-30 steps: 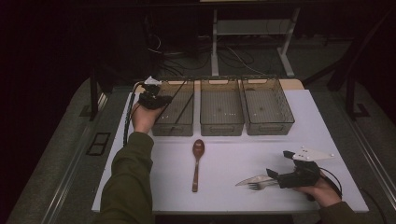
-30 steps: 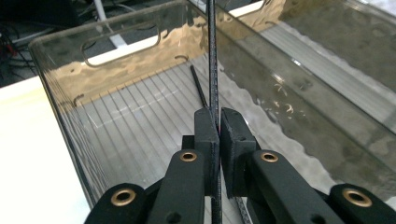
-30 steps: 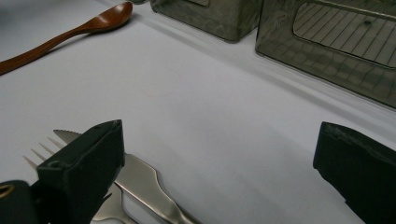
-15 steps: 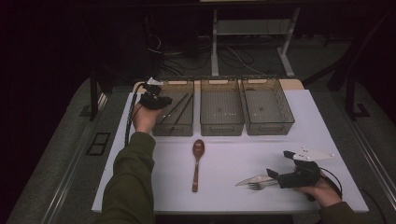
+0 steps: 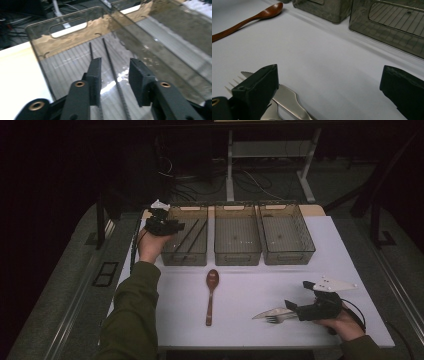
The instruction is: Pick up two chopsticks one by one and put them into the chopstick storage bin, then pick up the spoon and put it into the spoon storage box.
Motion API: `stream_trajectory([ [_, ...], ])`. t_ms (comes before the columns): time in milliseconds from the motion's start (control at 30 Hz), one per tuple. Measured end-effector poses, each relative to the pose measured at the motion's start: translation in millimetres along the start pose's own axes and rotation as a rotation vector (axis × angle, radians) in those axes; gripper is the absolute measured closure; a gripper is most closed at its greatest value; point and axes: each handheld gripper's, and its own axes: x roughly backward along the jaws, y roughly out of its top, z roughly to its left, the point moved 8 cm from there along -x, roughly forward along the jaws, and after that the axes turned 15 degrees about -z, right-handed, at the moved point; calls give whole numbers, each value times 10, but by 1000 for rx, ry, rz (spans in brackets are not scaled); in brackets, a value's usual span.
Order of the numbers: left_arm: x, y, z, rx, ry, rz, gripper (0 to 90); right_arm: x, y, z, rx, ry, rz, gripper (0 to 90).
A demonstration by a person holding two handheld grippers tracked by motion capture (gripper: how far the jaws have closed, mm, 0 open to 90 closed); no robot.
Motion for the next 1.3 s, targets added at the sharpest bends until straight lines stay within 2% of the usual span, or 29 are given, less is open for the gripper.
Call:
stream_trajectory([
  [333,160,13,-261,-38,-63,-6,452,1,-3,1,-1,1,2,15],
  [467,220,-32,-370,-29,-92,-11,422,1,-5,3,-1,0,3,15],
  [600,290,-63,-461,-39,-110,-24,400,4,-2,6,0,1,1,15],
  [667,324,-73,-516,-26,-125,-36,388,4,-5,4,-1,0,3,15],
  [800,409,-105,-606,-36,-140,-38,365,2,-2,0,-2,0,1,15],
  [1033,542,-227,-779,-53,-149,-46,331,5,-9,-5,1,-1,3,16],
  [1233,629,-406,-934,-57,-154,-42,327,14,-13,-5,5,-3,3,15],
  [1300,656,-474,-983,-70,-154,-36,342,18,-7,-5,3,-3,-1,16],
])
